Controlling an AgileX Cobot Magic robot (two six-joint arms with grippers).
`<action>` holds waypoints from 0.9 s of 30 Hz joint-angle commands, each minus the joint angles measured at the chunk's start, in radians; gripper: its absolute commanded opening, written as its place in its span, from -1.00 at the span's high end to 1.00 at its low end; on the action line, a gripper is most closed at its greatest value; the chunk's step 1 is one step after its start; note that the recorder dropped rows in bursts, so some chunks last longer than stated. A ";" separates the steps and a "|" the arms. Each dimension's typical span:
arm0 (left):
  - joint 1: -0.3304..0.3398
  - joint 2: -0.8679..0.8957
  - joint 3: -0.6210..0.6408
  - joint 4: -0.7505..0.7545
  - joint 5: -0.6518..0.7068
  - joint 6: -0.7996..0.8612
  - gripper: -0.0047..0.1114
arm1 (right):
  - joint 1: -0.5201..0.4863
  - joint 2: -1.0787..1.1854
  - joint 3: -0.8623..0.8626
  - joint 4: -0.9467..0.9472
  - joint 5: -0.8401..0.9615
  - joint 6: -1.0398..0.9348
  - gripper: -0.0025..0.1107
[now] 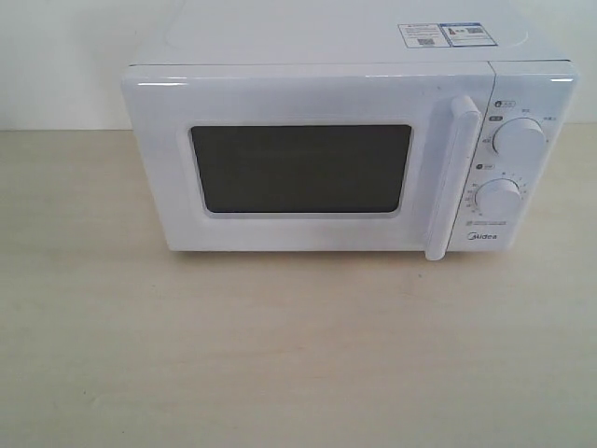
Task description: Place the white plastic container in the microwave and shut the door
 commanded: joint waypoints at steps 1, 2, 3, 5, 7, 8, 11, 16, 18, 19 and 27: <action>0.005 -0.006 0.004 0.002 0.000 -0.011 0.84 | -0.126 -0.162 0.097 -0.013 0.008 0.008 0.96; 0.005 -0.006 0.004 0.002 0.000 -0.011 0.84 | -0.147 -0.195 0.115 -0.013 0.008 0.010 0.96; 0.005 -0.006 0.004 0.002 0.000 -0.011 0.84 | -0.162 -0.224 0.131 -0.013 0.008 0.010 0.96; 0.005 -0.006 0.004 0.002 0.000 -0.011 0.84 | -0.183 -0.273 0.155 -0.013 0.016 0.010 0.96; 0.005 -0.006 0.004 0.002 0.000 -0.011 0.84 | -0.185 -0.303 0.166 -0.013 0.016 0.020 0.96; 0.005 -0.006 0.004 0.002 0.000 -0.011 0.84 | -0.183 -0.311 0.169 -0.013 0.015 0.022 0.96; 0.005 -0.006 0.004 0.002 0.000 -0.011 0.84 | -0.183 -0.313 0.169 -0.013 0.015 0.027 0.96; 0.005 -0.006 0.004 0.002 0.000 -0.011 0.84 | -0.183 -0.313 0.169 -0.013 0.015 0.051 0.96; 0.005 -0.006 0.004 0.002 0.000 -0.011 0.84 | -0.183 -0.313 0.169 -0.013 0.015 0.051 0.96; 0.005 -0.006 0.004 0.002 0.000 -0.011 0.84 | -0.183 -0.313 0.169 -0.013 0.015 0.051 0.96; 0.005 -0.006 0.004 0.002 0.000 -0.011 0.84 | -0.183 -0.313 0.171 -0.284 0.024 0.199 0.96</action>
